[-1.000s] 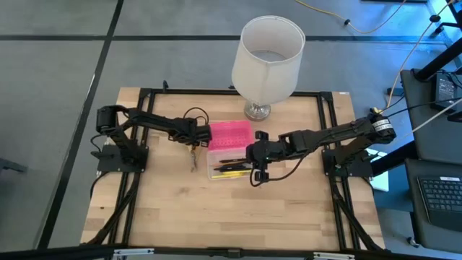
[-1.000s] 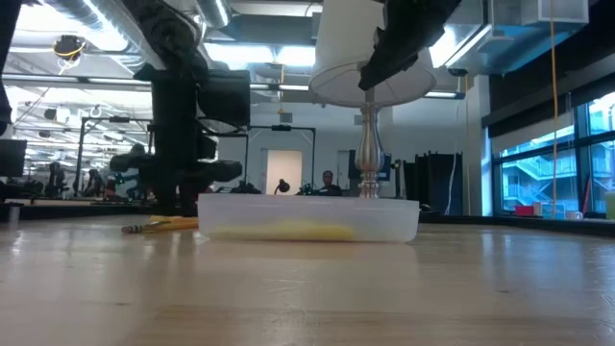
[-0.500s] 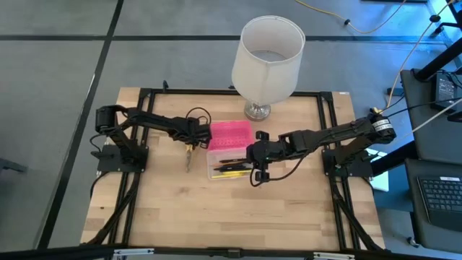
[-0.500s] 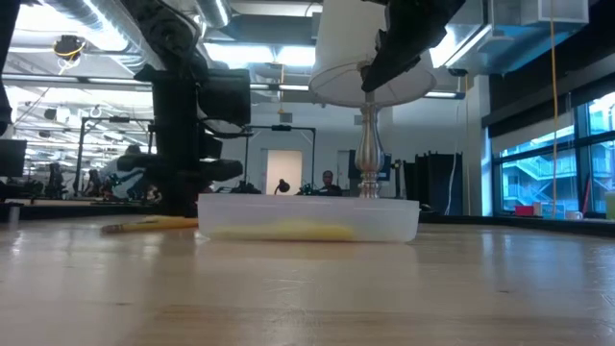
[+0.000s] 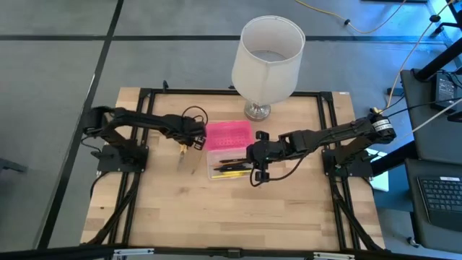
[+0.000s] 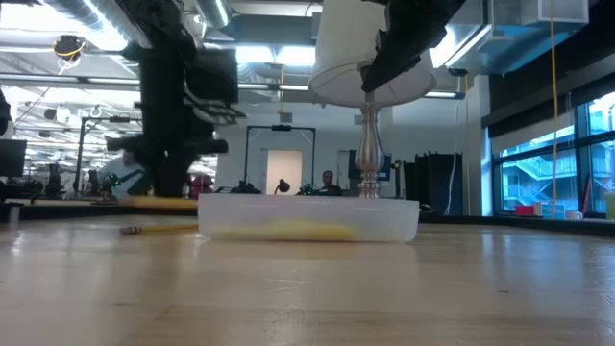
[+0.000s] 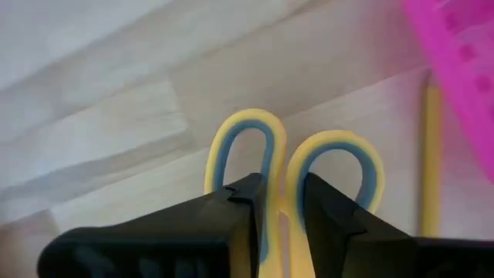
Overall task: Pick & place school supplies into a supply box
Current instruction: Put the yellow scissors into the supply box
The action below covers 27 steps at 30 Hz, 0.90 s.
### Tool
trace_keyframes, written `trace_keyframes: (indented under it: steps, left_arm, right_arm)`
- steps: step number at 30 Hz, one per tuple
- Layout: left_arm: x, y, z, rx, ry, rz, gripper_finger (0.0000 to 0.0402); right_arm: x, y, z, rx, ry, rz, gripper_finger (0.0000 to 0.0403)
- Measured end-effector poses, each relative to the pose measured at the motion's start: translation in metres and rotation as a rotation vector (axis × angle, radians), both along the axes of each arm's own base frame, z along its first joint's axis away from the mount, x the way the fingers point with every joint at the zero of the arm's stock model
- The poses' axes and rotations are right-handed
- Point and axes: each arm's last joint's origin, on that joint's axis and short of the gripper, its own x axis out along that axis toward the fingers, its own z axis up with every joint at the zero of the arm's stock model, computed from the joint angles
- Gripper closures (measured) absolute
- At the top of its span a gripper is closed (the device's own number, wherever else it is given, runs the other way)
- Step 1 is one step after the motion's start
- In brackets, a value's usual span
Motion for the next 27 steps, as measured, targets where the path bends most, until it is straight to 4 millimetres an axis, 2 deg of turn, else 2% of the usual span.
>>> trace_keyframes:
  steps: [8, 14, 17, 22, 27]
  left_arm:
    - [-0.007, -0.006, 0.057, 0.023, -0.299, -0.120, 0.0345]
    - [0.016, -0.012, 0.114, 0.113, -0.657, -0.415, 0.0365]
    - [0.032, -0.020, 0.137, 0.178, -0.717, -0.555, 0.0394]
    - [0.045, -0.025, 0.146, 0.202, -0.604, -0.613, 0.0400]
    - [0.046, -0.024, 0.138, 0.209, -0.484, -0.644, 0.0400]
  right_arm:
    - [0.000, 0.000, 0.000, -0.002, -0.001, 0.002, 0.0289]
    - [-0.003, -0.001, -0.002, 0.008, 0.037, -0.022, 0.0289]
    - [-0.008, -0.002, -0.005, 0.024, 0.093, -0.063, 0.0289]
    - [-0.011, 0.001, -0.007, 0.029, 0.127, -0.074, 0.0289]
    - [-0.012, 0.001, -0.007, 0.044, 0.124, -0.094, 0.0289]
